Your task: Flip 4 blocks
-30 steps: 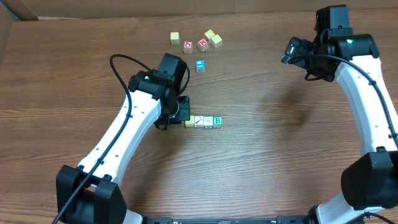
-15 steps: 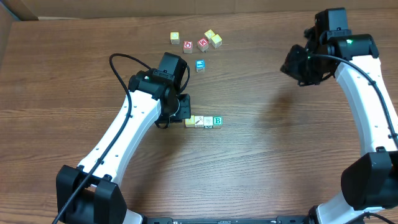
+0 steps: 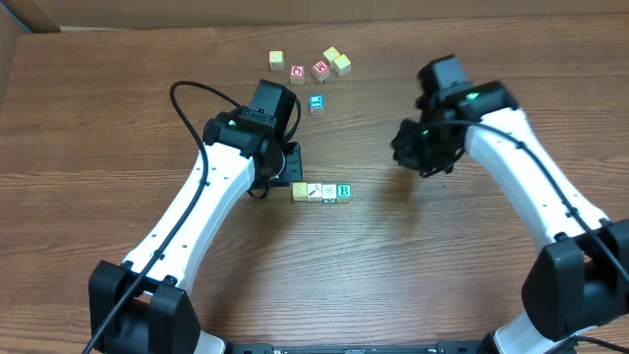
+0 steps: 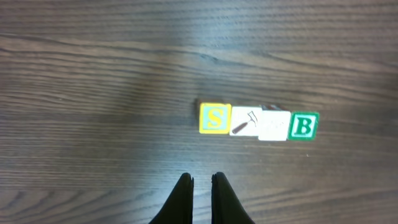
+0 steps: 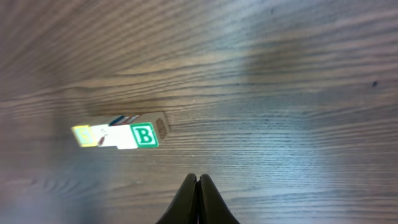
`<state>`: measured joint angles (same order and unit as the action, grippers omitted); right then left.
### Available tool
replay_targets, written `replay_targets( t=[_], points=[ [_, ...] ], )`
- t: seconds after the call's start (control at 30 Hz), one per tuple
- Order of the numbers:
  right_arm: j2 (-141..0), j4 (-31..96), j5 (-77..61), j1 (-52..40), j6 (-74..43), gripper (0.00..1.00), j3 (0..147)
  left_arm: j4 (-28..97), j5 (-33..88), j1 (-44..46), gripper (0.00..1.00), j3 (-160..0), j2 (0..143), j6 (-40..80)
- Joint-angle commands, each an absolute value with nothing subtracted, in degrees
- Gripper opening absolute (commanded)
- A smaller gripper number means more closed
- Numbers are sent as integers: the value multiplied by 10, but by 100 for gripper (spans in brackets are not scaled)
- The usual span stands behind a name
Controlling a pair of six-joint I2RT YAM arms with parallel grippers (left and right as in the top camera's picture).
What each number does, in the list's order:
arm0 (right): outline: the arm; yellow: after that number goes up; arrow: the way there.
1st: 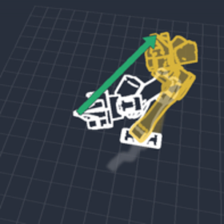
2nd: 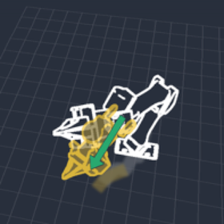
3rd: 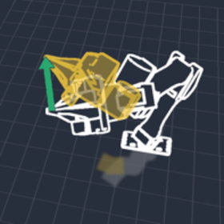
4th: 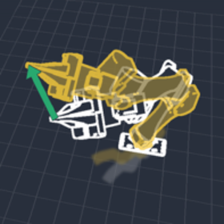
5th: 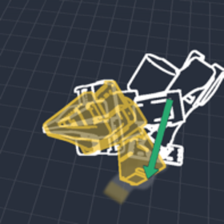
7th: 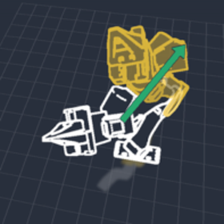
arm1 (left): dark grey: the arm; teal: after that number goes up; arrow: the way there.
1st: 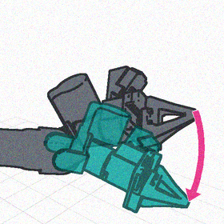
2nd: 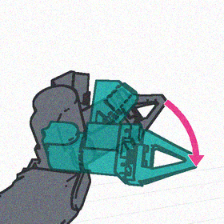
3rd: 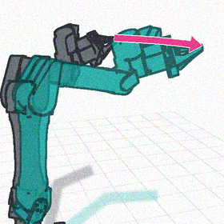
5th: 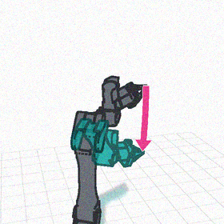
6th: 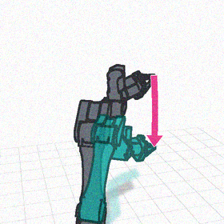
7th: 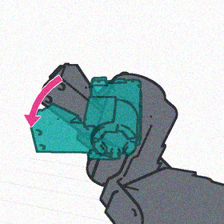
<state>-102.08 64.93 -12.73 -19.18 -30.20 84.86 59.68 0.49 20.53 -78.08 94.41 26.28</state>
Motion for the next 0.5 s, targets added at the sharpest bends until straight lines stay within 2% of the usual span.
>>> replay_targets(
  t=[0.0, 0.27, 0.47],
  points=[
    [-1018, 620, -69, -222, -364, 4, 819, 587, -31, 205, 4, -778, 953, 279],
    [-1018, 456, -58, -260, -378, 4, 716, 564, -34, 202, 4, -778, 982, 279],
    [-1018, 379, -58, -262, -378, 4, 669, 565, -34, 184, 4, -778, 1027, 272]
  ],
)
